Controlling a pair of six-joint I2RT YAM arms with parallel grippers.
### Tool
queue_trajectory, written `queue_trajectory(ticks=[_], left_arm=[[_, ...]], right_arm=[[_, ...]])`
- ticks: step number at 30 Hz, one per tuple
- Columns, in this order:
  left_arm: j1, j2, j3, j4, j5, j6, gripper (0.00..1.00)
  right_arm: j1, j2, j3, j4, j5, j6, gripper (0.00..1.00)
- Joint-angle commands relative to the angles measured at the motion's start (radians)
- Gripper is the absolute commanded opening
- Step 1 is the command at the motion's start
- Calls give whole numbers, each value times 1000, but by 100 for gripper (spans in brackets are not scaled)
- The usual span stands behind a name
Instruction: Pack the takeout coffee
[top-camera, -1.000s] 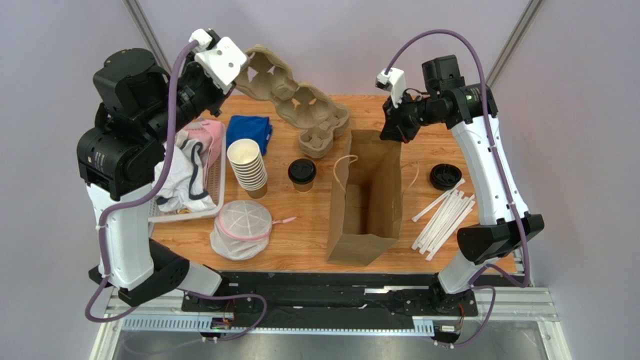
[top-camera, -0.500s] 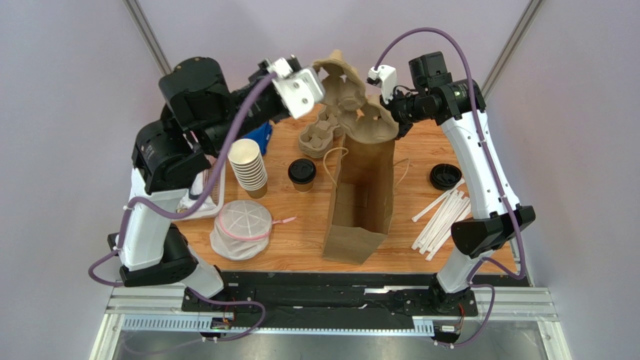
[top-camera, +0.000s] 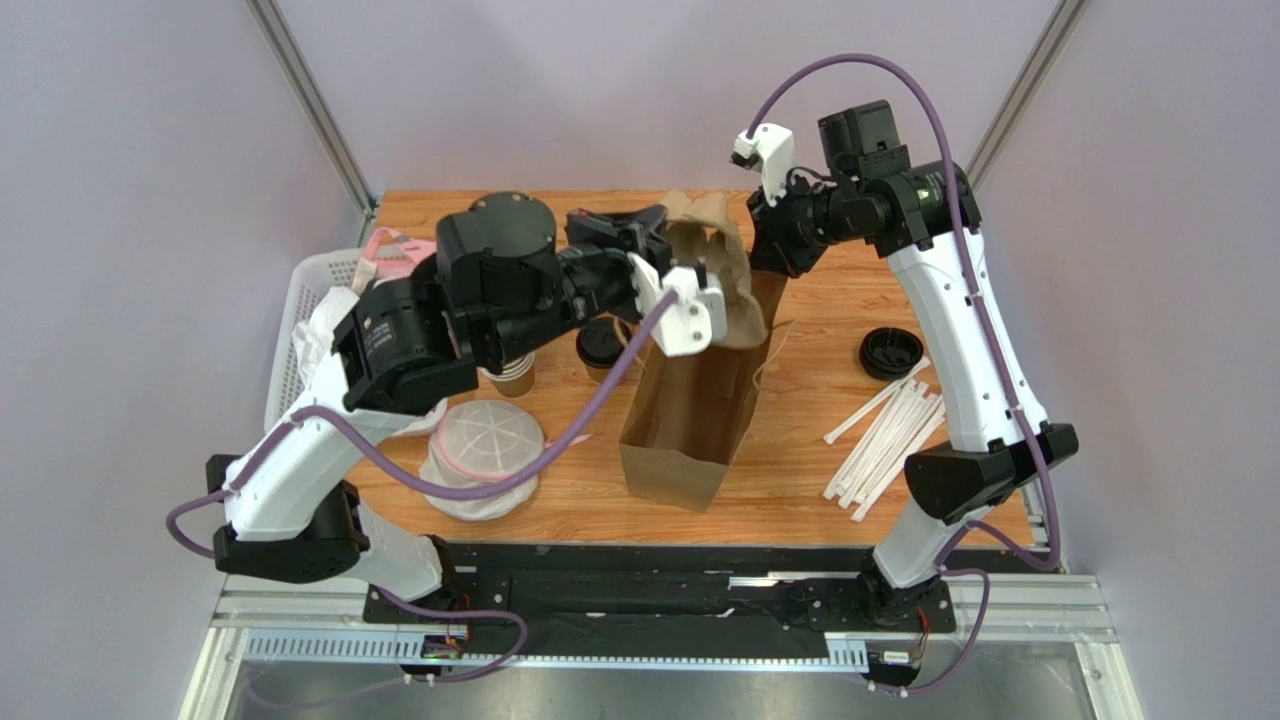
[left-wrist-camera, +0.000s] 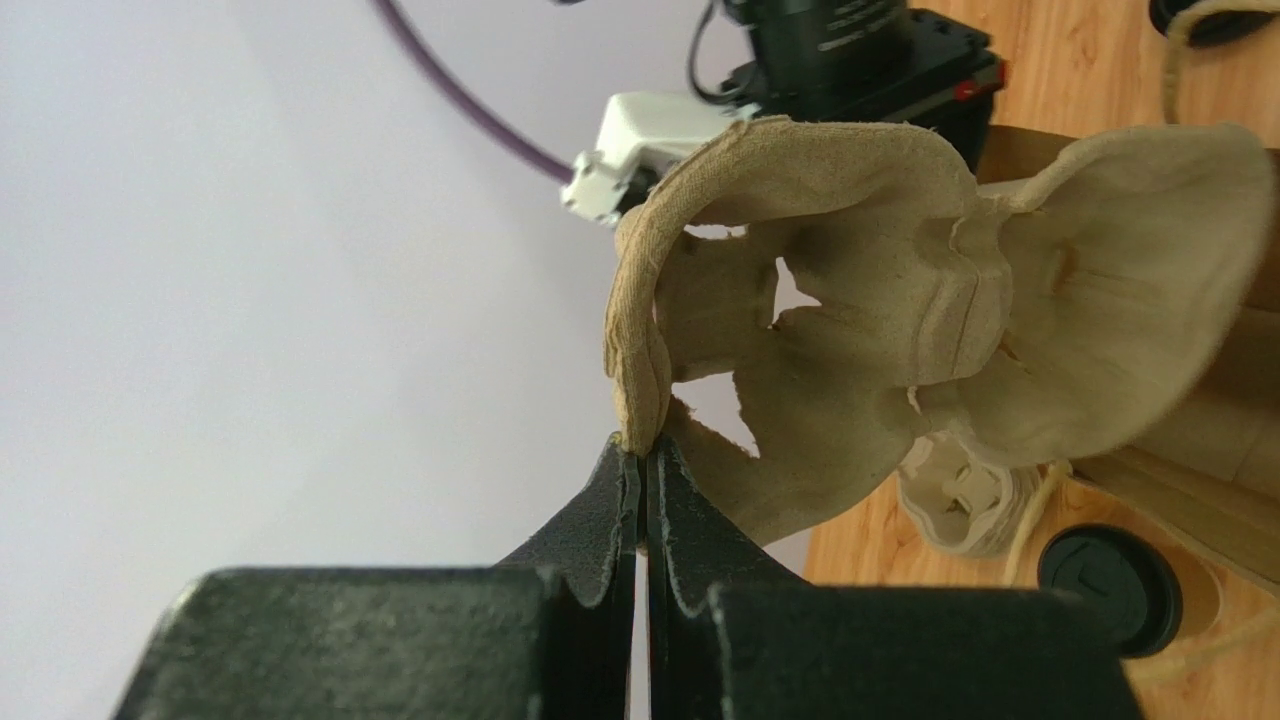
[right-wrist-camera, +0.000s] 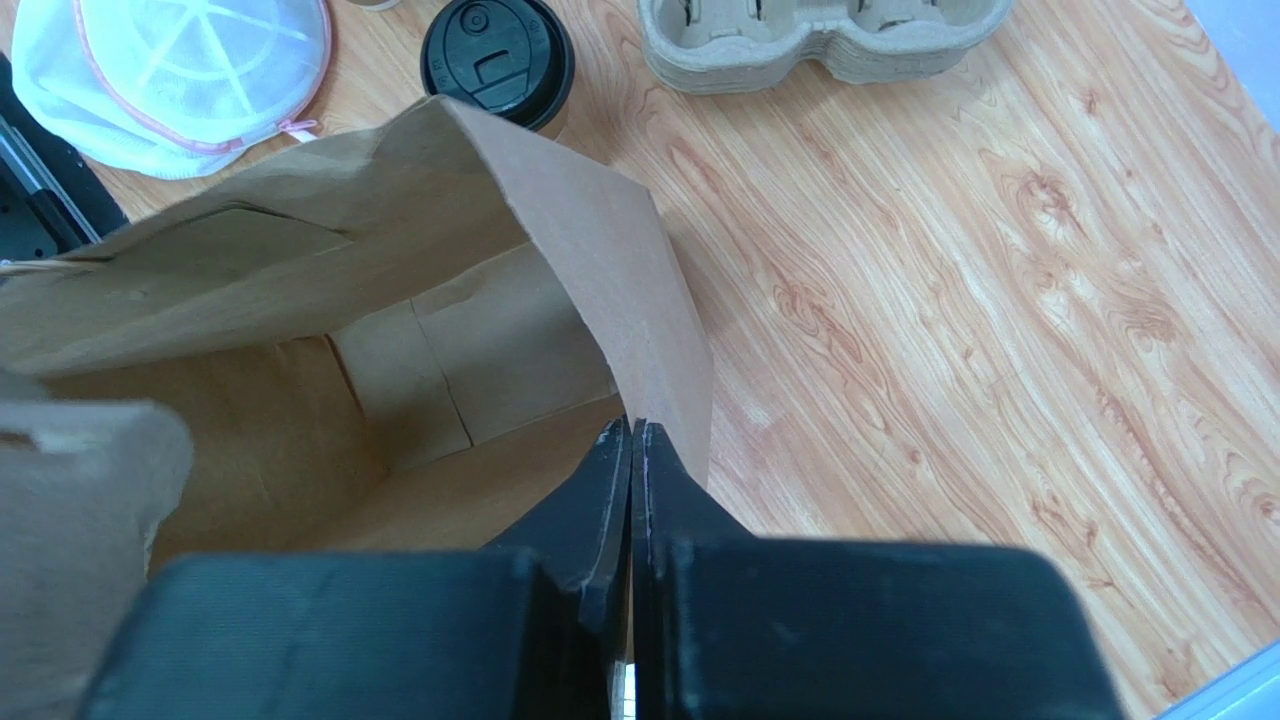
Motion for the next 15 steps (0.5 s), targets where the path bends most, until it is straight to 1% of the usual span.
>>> queue_trajectory(ticks=[1, 6, 9, 10, 13, 15], left_arm=[[-52, -40, -56, 66, -60, 126, 0], [-92, -34, -82, 64, -80, 185, 0], [-126, -57, -156, 49, -102, 213, 0], [-133, -75, -214, 49, -108, 225, 0], [-153, -107, -306, 48, -120, 238, 0], [-158, -112, -320, 34, -112, 216, 0]], right_arm=[[49, -48, 34, -150, 55, 38, 0], [83, -54, 44, -159, 115, 45, 0], [91, -62, 41, -168, 110, 46, 0], [91, -73, 34, -170, 104, 43, 0], [91, -100, 2, -167, 83, 26, 0], [91, -113, -12, -164, 74, 17, 0]])
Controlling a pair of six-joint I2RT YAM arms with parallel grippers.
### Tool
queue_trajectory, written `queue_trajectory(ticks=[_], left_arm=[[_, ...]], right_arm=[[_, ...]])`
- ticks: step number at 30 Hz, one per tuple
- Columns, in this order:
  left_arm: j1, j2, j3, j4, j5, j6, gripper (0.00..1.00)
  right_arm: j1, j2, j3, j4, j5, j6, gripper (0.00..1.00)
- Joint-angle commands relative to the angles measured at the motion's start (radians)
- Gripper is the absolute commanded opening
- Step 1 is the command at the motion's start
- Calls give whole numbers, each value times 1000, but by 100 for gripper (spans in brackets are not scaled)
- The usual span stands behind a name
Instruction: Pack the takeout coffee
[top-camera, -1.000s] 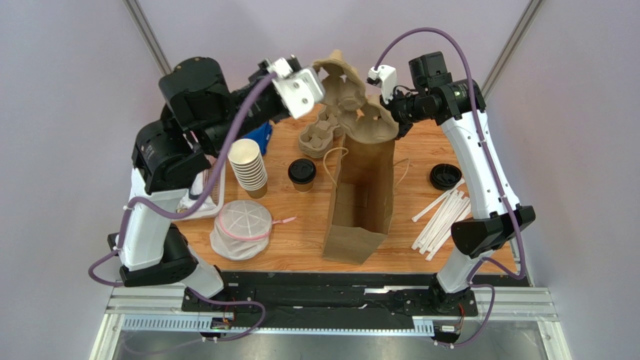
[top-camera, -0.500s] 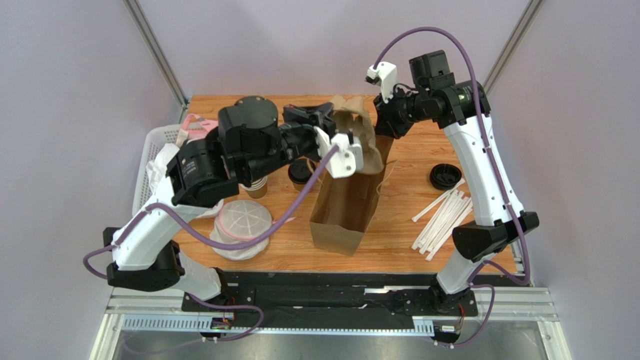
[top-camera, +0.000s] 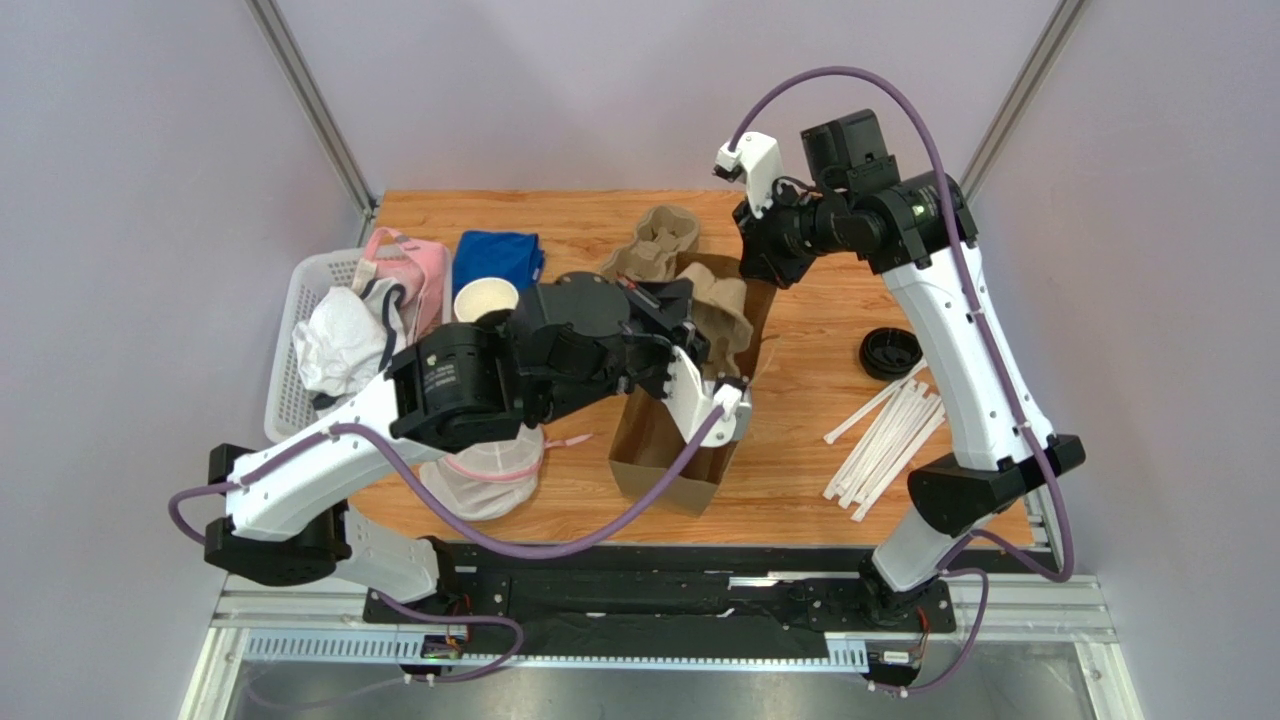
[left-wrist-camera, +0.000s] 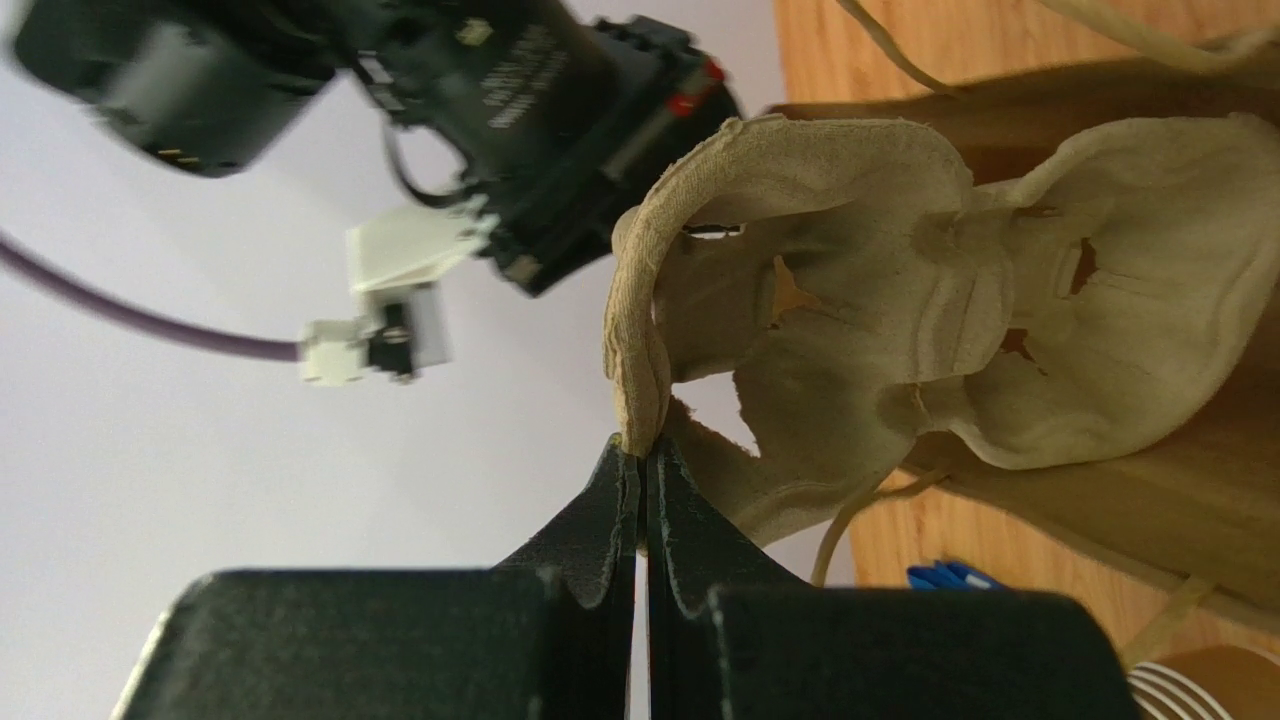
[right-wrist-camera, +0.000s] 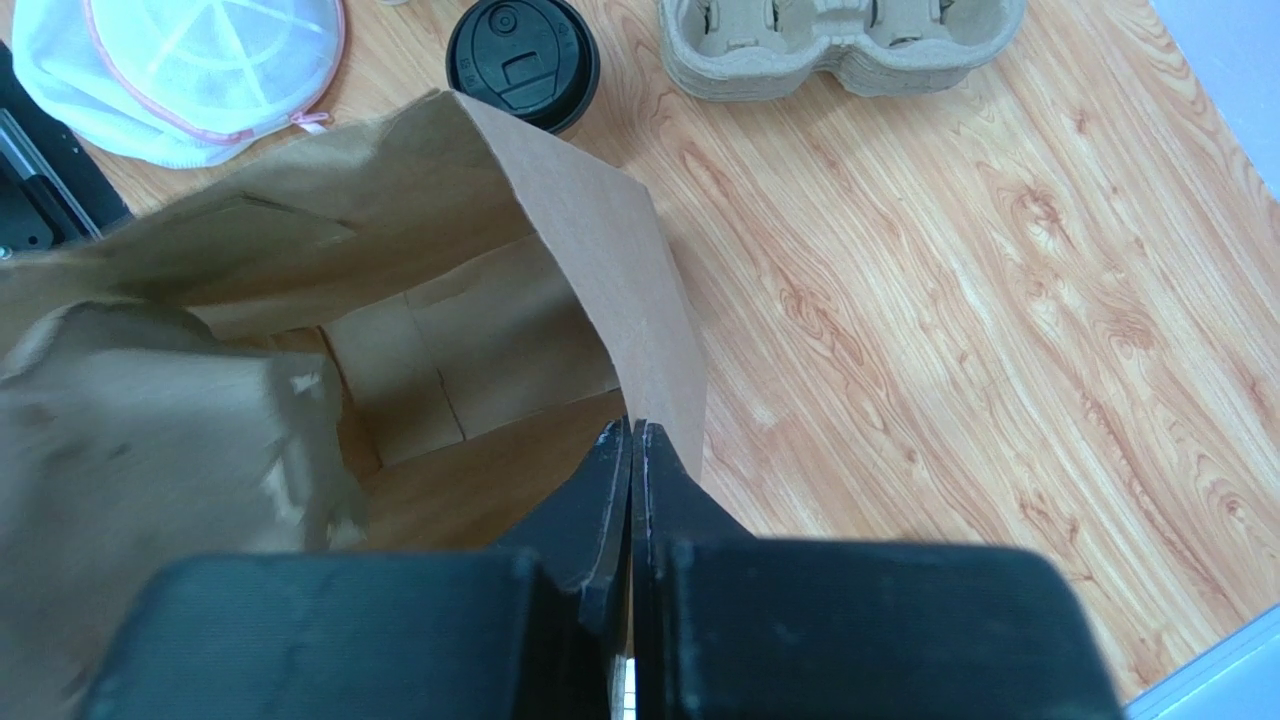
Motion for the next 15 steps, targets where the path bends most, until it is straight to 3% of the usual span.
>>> queue_trajectory(ticks=[1, 15], left_arm=[[-16, -38, -37, -10, -19, 10, 0], [-25, 66, -17, -307, 101, -206, 0]], right_arm=[[2, -82, -12, -162, -15, -10, 0], [33, -148, -70, -157, -170, -66, 0]])
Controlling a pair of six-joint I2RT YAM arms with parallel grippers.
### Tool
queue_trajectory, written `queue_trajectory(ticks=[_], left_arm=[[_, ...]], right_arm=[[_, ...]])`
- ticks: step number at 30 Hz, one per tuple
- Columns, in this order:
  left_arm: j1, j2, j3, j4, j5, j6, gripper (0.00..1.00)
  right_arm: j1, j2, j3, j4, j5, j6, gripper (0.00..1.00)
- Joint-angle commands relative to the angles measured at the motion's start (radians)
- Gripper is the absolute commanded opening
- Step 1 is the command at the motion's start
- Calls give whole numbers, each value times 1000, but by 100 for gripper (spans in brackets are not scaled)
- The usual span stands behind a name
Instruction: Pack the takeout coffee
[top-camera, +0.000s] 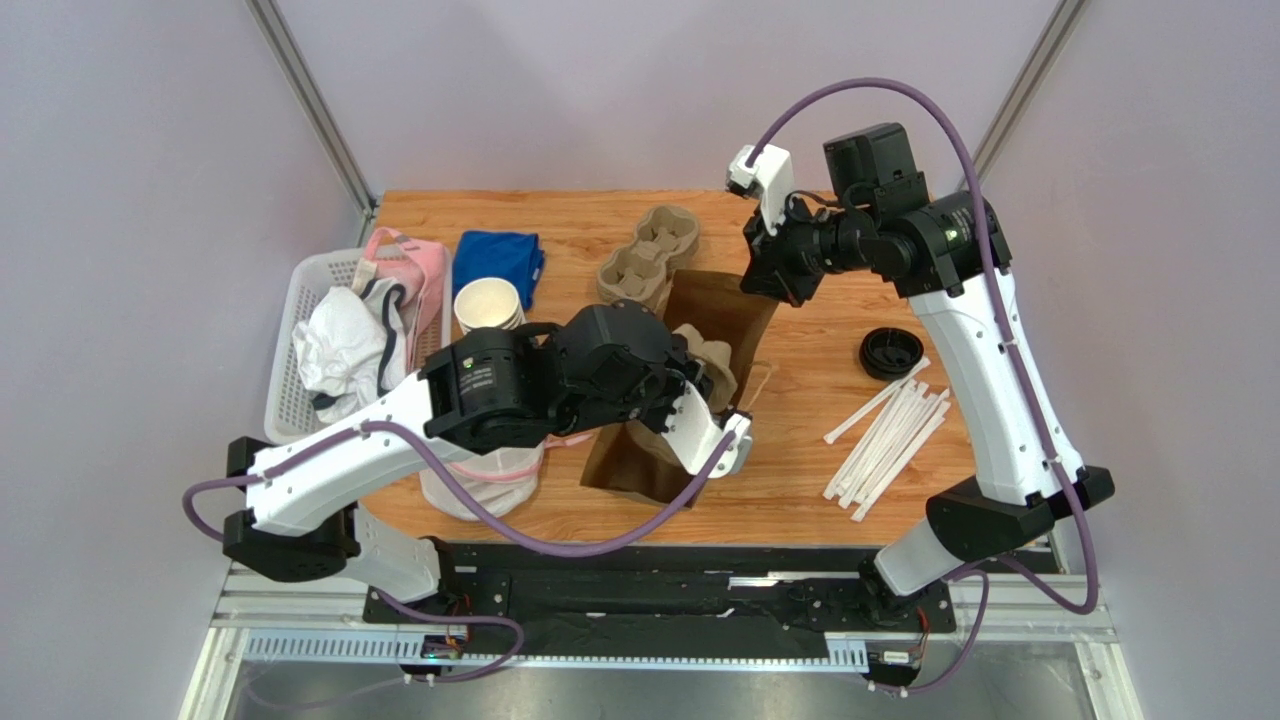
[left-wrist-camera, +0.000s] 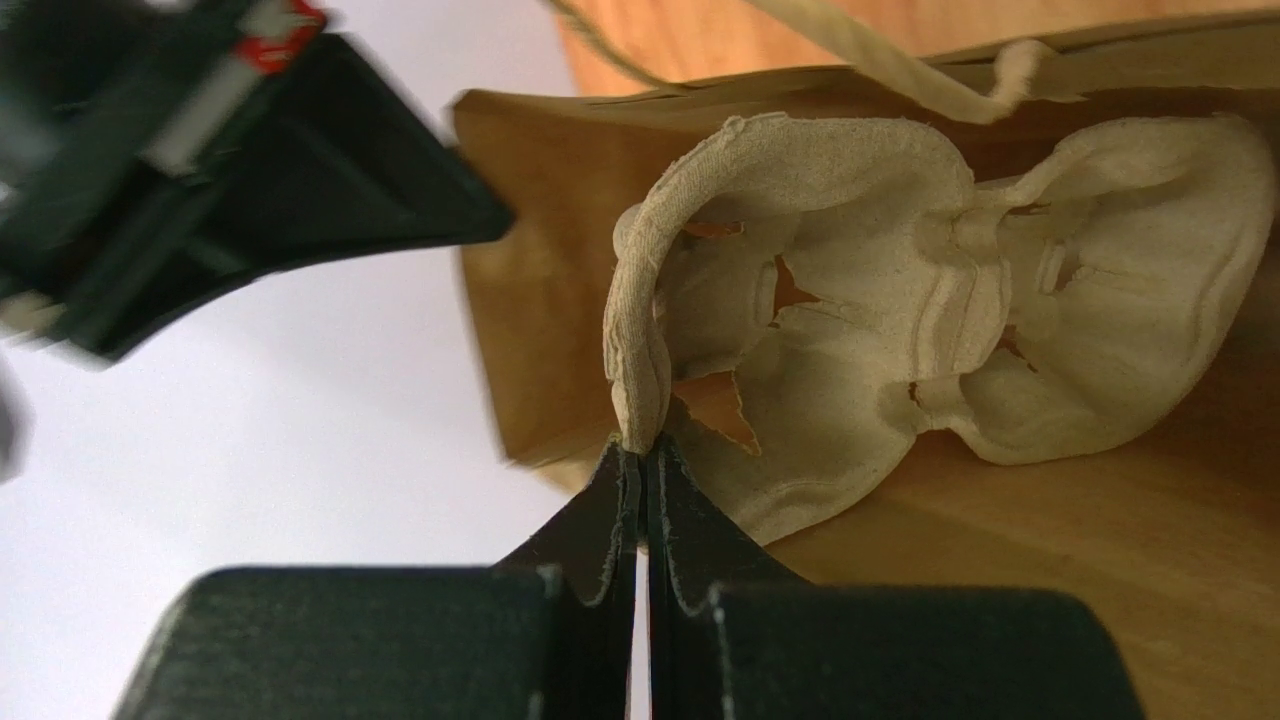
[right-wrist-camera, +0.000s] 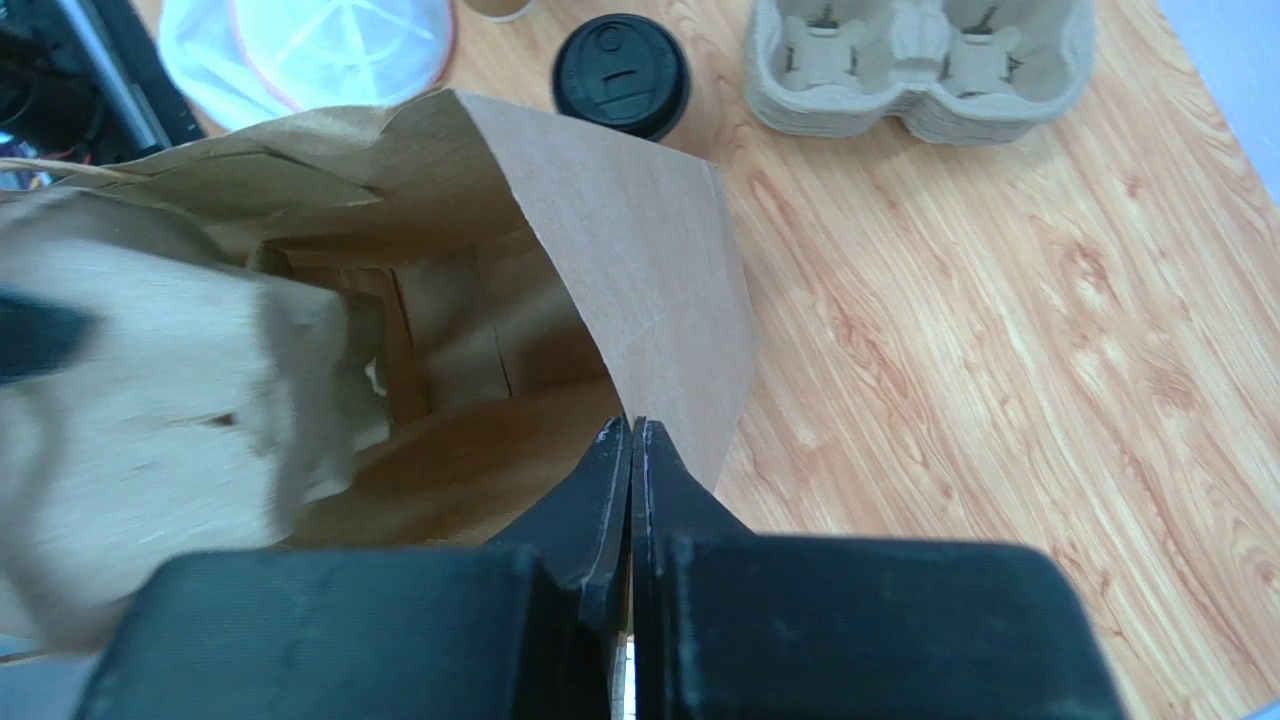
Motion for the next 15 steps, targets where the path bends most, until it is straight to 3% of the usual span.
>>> queue_trajectory(ticks=[1, 5, 11, 15], left_arm=[[-5, 41, 33, -114, 51, -108, 0], [0, 61, 43, -149, 85, -150, 0], [69, 137, 108, -263, 247, -262, 0], [86, 148, 58, -243, 261, -290, 0]], right_arm=[[28, -41, -10, -150, -64, -37, 0], [45, -44, -20, -162, -94, -52, 0], [62, -48, -65, -162, -144, -73, 0], [71, -45, -63, -162, -144, -63, 0]])
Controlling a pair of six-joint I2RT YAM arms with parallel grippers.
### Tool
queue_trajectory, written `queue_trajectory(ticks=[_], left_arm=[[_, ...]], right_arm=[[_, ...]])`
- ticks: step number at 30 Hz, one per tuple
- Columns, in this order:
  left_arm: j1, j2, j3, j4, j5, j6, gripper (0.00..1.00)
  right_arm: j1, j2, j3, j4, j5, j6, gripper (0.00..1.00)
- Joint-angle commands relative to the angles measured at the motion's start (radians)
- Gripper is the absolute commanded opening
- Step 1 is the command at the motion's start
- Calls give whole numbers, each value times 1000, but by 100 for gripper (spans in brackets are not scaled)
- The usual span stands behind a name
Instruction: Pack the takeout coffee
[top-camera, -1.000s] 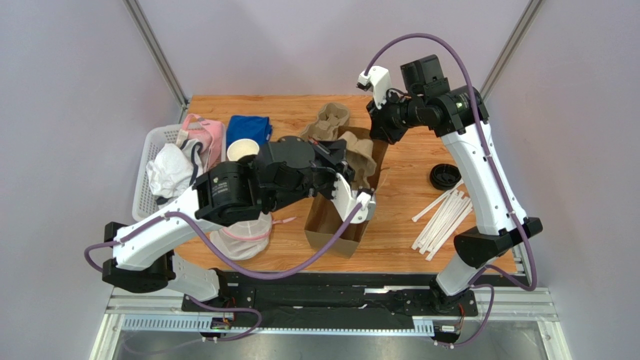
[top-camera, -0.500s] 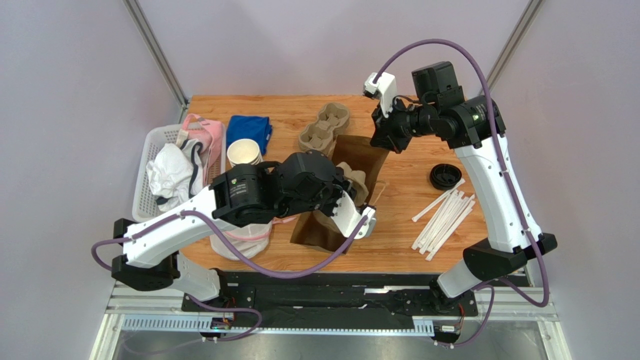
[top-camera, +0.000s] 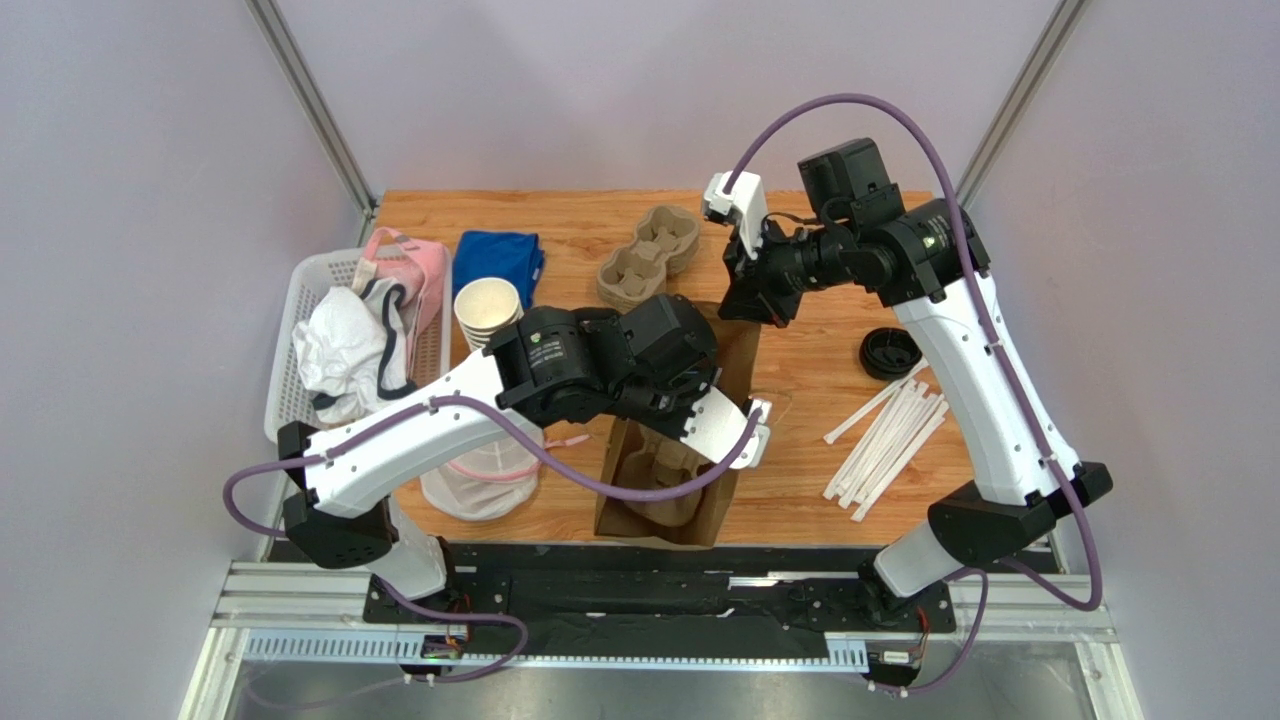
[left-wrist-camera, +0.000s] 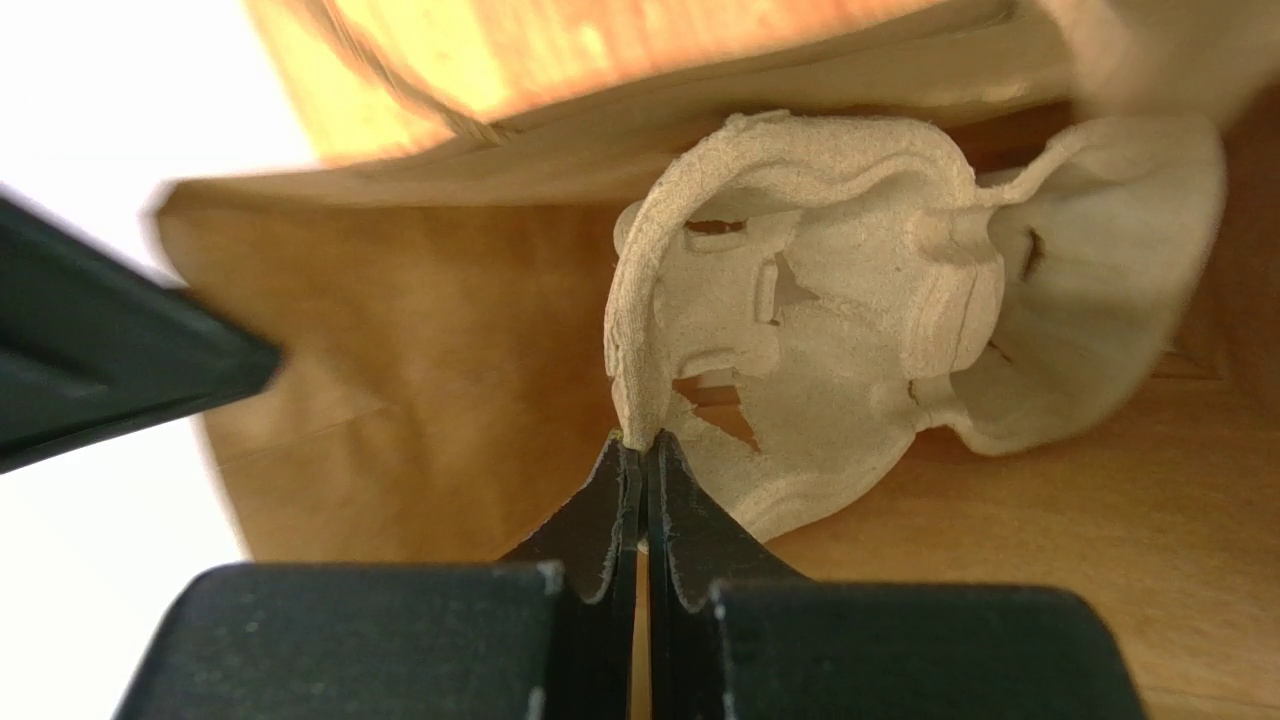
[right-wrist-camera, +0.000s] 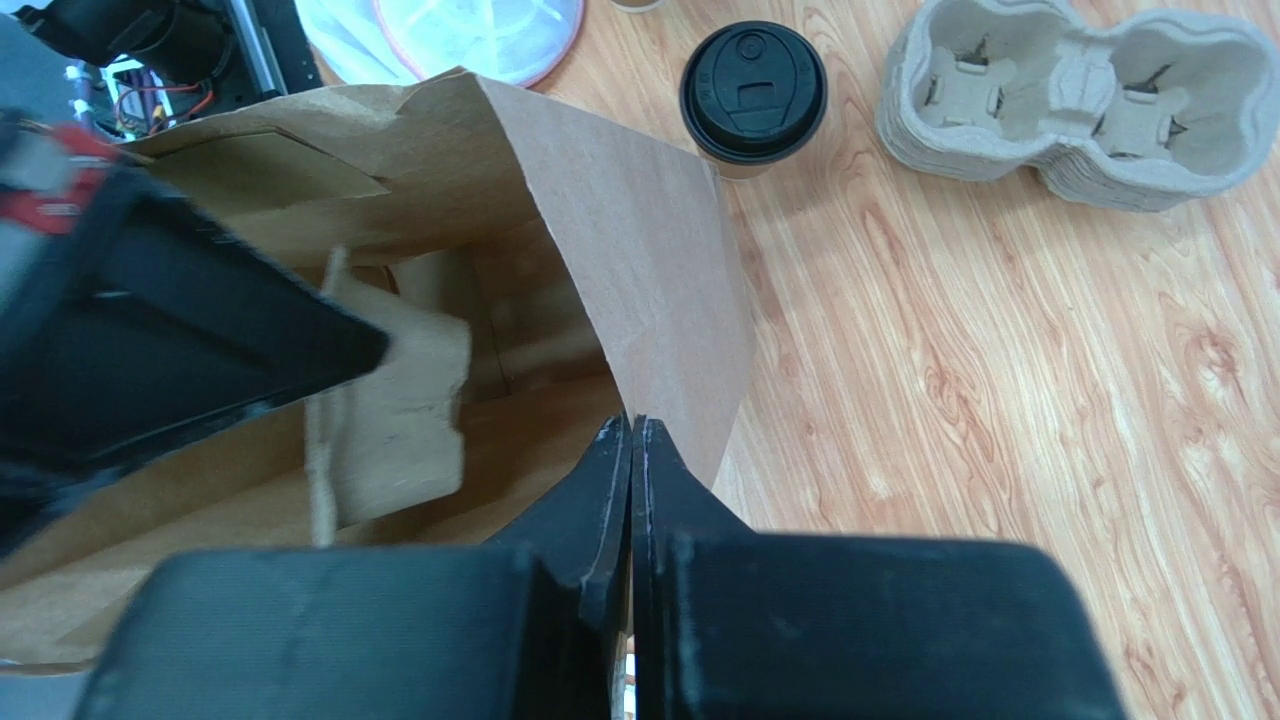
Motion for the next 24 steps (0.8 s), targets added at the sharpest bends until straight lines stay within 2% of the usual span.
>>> queue_trajectory(ticks=[1, 6, 24], left_arm=[[25, 2, -33, -16, 71, -81, 0], [28, -52, -180, 81, 41, -109, 0], [28, -77, -407, 198, 48, -141, 0]], right_arm=[[15, -31, 6, -160, -43, -11, 0], [38, -52, -20, -165, -49, 3, 0], [75, -65, -56, -168, -63, 24, 0]])
